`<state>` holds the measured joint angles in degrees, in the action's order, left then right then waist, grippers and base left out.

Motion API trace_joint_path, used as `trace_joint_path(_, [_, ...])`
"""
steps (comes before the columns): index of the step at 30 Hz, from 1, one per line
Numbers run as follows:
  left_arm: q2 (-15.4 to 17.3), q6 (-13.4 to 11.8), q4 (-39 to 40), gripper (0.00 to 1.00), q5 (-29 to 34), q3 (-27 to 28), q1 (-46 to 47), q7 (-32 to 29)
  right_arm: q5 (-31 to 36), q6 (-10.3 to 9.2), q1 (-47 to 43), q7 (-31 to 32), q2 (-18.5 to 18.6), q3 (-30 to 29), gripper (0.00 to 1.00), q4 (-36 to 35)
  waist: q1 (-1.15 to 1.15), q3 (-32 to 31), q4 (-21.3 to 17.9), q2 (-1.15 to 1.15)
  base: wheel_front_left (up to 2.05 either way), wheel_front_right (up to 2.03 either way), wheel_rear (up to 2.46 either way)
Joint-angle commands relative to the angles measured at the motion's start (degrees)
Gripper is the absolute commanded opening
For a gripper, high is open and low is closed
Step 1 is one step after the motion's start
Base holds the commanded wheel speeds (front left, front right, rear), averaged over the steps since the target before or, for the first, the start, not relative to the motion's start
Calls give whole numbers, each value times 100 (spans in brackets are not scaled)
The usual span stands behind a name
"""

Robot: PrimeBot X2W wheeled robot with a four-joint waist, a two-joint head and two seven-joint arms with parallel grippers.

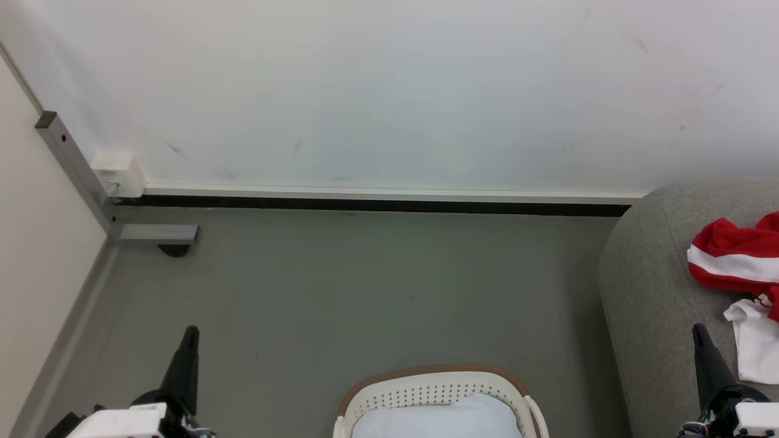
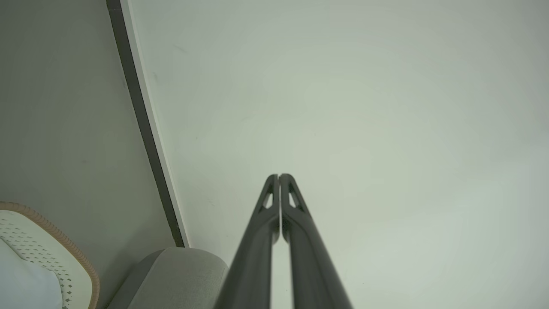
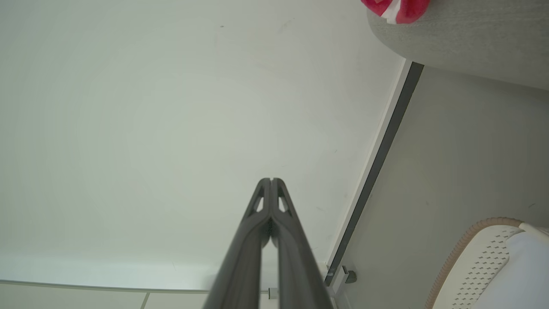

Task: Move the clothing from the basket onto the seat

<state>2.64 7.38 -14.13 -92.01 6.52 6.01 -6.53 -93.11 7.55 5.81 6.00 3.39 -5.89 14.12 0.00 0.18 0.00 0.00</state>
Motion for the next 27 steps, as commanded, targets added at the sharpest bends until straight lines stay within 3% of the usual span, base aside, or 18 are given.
trace_joint_path(1, [44, 22, 18, 0, -74, 10, 49, -23, 32, -12, 68, 23, -5, -19, 0, -26, 0, 0, 0, 0, 0, 0, 0])
trace_joint_path(27, [43, 22, 19, 0, -75, 10, 49, -23, 49, -12, 71, 44, -22, -42, 0, -24, 0, 0, 0, 0, 0, 0, 0])
